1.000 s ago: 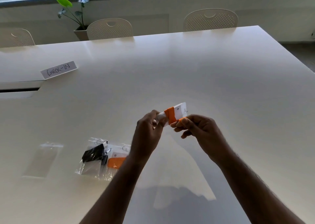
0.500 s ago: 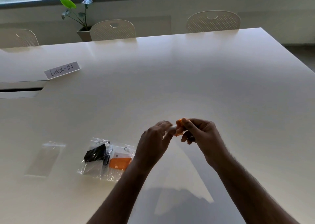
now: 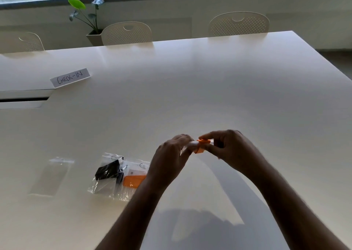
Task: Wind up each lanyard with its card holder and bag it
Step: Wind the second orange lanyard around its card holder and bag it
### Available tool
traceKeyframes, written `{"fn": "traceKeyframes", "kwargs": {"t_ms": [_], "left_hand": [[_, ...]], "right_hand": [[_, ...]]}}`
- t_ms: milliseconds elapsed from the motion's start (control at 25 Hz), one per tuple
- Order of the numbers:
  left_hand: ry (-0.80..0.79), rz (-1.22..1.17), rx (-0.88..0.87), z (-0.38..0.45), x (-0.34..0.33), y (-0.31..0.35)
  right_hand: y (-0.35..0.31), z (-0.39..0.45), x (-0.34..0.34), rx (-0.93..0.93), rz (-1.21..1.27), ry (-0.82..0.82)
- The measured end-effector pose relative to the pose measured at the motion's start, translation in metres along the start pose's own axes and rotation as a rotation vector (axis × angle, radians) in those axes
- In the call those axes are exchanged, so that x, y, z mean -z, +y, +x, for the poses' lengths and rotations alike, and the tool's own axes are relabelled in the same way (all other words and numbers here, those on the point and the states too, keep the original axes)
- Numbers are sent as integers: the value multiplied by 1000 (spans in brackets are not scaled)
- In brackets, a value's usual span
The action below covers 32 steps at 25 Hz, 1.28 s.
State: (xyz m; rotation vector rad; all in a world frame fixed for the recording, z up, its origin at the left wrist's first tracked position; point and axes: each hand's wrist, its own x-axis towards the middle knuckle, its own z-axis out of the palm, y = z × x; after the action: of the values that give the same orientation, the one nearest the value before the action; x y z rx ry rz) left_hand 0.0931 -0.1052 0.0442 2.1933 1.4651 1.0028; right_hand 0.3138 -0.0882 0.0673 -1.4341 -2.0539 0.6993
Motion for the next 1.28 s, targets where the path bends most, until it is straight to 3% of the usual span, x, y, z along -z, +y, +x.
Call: {"fn": "traceKeyframes", "kwargs": {"t_ms": [120, 200, 320, 440, 600, 800, 1080, 1160, 1280], "left_hand": [[-38, 0, -7, 1, 6, -5], [-55, -90, 24, -1, 11, -9], [-65, -338, 159, -2, 17, -17], [-110, -505, 282, -6, 22, -23], [-105, -509, 337, -14, 35, -30], [-45, -495, 399, -25, 64, -42], [336, -56, 511, -62, 129, -108], [360, 162, 579, -79, 147, -139], [265, 453, 771, -106, 166, -178]], "right_hand": [[-3, 4, 2, 169, -134, 50], [-2, 5, -2, 216, -41, 51], [-3, 5, -11, 126, 311, 50], [-5, 5, -28, 50, 486, 72], [-11, 12, -50, -59, 750, 33], [-28, 20, -77, -125, 853, 59], [-43, 34, -111, -161, 875, 49], [-52, 37, -120, -169, 886, 48], [-62, 42, -133, -169, 902, 35]]}}
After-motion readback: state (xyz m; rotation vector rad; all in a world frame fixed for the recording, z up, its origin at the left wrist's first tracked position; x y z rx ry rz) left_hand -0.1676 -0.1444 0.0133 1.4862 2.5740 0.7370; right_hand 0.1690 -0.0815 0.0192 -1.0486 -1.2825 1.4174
